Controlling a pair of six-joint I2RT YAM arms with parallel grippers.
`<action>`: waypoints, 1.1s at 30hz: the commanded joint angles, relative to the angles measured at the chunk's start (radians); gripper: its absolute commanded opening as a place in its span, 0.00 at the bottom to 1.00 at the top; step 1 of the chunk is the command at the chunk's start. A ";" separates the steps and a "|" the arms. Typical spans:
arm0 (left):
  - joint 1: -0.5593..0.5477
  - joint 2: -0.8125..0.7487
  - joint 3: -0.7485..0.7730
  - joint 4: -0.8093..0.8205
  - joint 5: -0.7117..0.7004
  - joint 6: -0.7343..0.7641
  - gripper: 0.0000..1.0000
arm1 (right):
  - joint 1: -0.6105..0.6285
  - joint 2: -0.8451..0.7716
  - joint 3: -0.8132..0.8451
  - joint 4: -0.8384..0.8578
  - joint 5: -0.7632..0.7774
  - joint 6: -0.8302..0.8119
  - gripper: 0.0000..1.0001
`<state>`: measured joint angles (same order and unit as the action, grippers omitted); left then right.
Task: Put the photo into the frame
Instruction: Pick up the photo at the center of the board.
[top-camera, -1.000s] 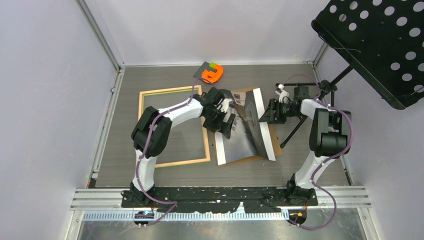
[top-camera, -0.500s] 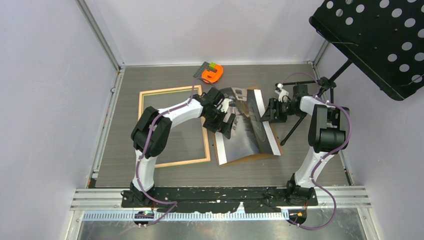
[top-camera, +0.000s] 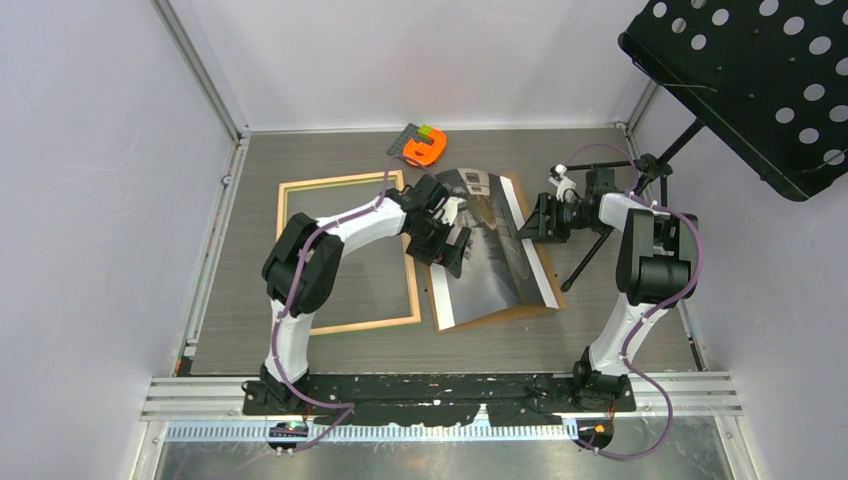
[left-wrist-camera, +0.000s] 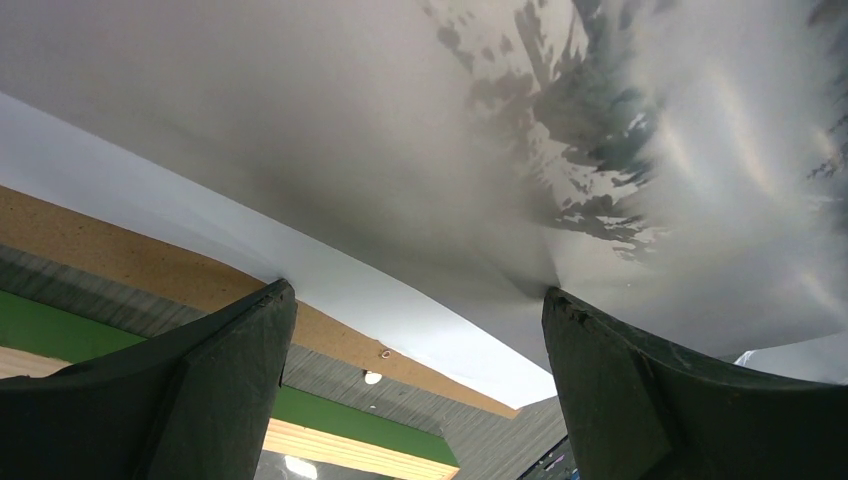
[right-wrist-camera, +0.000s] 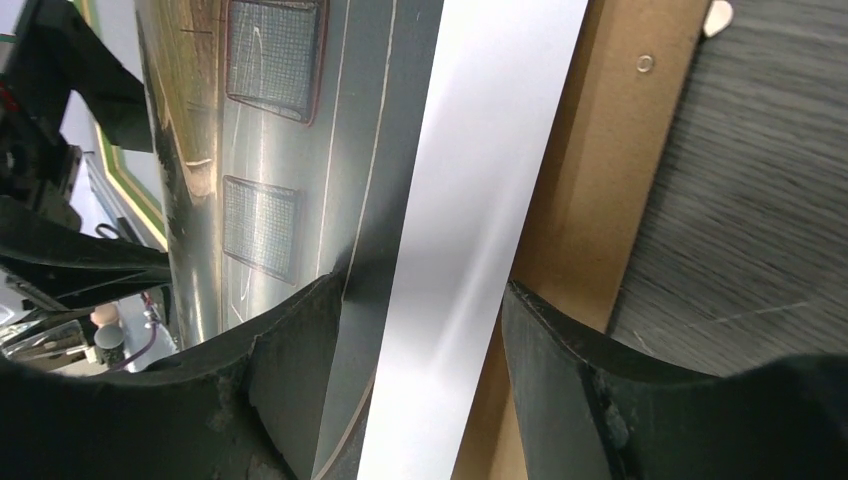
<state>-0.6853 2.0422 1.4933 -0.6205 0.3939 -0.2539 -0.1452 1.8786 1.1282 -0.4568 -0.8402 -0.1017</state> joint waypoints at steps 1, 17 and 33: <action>-0.013 0.006 -0.023 0.016 0.027 0.009 0.97 | -0.015 -0.004 -0.007 0.044 -0.107 0.072 0.66; -0.013 0.000 -0.040 0.035 0.048 0.006 0.97 | -0.016 -0.067 -0.065 0.098 -0.240 0.159 0.64; -0.013 -0.008 -0.051 0.044 0.047 0.005 0.97 | -0.016 -0.175 -0.113 0.151 -0.283 0.256 0.64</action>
<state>-0.6853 2.0350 1.4708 -0.5877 0.4217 -0.2543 -0.1478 1.7592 1.0260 -0.3367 -1.0874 0.1127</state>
